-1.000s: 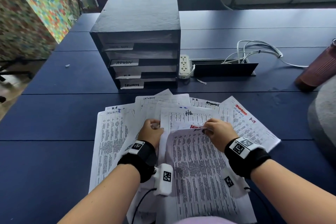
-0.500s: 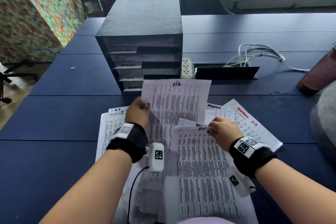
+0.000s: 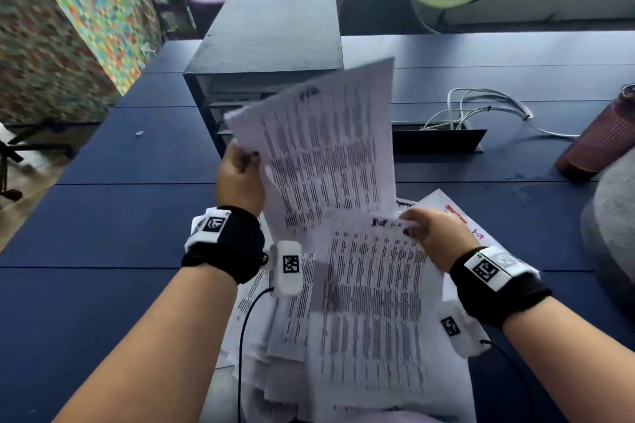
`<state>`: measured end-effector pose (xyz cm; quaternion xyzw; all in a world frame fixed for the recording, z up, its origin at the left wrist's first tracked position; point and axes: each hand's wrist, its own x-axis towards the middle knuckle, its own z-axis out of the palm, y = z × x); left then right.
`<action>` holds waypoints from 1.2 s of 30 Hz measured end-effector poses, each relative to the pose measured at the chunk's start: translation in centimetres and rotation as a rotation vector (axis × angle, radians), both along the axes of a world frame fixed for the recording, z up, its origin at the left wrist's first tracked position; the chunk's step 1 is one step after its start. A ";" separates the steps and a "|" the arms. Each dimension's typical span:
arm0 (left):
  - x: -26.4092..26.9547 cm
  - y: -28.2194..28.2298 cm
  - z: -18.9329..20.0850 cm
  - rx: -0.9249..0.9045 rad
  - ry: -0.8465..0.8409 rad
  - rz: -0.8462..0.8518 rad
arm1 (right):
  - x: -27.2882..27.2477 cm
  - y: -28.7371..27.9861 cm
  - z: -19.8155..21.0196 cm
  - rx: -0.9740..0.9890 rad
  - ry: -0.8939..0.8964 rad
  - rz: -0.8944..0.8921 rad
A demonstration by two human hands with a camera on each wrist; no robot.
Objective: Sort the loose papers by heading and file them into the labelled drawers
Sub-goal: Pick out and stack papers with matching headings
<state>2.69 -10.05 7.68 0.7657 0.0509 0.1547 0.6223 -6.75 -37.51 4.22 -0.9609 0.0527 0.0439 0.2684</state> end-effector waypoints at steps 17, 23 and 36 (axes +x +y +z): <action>-6.4 -3.0 -8.6 0.221 0.545 -0.595 | 1.0 0.7 0.3 -0.098 0.001 -0.059; -6.2 -2.0 -10.8 0.286 0.559 -0.352 | -0.5 0.4 -3.9 -0.219 0.025 -0.048; -5.6 -1.9 -11.0 0.337 0.553 -0.121 | -1.8 0.4 -5.4 -0.187 0.129 0.029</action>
